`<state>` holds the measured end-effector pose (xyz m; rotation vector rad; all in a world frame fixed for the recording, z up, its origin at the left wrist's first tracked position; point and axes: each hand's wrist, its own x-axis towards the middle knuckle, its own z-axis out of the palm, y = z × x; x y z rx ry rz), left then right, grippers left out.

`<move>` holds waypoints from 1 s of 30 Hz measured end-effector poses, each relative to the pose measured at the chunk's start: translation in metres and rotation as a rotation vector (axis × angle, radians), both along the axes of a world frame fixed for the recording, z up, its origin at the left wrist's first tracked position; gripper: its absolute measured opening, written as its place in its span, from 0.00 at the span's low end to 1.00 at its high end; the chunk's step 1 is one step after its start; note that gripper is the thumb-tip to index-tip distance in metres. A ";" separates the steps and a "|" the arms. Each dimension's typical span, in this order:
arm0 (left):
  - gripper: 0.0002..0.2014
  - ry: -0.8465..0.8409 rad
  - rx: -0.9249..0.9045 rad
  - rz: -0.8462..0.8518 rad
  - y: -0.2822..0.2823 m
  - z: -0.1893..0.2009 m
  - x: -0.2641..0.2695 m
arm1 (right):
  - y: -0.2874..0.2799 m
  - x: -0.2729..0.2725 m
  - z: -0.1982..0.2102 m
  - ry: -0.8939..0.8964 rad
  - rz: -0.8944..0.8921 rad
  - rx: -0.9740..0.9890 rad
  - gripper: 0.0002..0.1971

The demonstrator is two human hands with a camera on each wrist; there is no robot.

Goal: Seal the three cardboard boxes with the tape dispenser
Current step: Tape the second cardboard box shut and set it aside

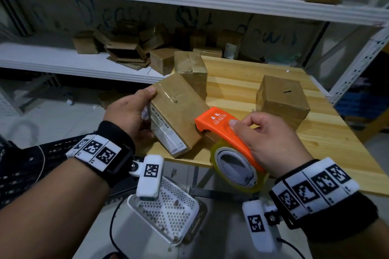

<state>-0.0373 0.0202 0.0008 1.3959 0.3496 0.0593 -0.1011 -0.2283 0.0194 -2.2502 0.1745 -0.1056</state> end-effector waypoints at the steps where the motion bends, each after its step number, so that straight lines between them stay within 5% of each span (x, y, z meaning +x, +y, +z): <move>1: 0.12 0.008 0.013 0.001 0.000 0.000 0.001 | 0.000 0.001 0.000 0.000 -0.004 0.001 0.20; 6: 0.19 -0.019 0.229 -0.008 0.006 0.007 -0.003 | 0.004 0.004 0.000 0.007 -0.013 -0.041 0.22; 13: 0.20 -0.499 1.171 0.008 0.022 0.003 0.005 | 0.011 0.012 0.003 -0.010 -0.011 -0.114 0.23; 16: 0.24 -0.689 1.426 -0.213 0.012 0.011 0.000 | 0.013 0.016 0.005 -0.014 -0.009 -0.132 0.23; 20: 0.32 -0.594 1.668 -0.452 0.005 0.020 -0.004 | 0.011 0.019 0.008 -0.013 0.008 -0.137 0.23; 24: 0.57 -0.375 1.799 -0.611 0.002 0.014 -0.013 | 0.011 0.020 0.007 -0.011 -0.003 -0.114 0.23; 30: 0.57 -0.312 1.672 -0.636 0.004 -0.008 -0.006 | 0.009 0.020 0.014 0.000 0.007 -0.092 0.21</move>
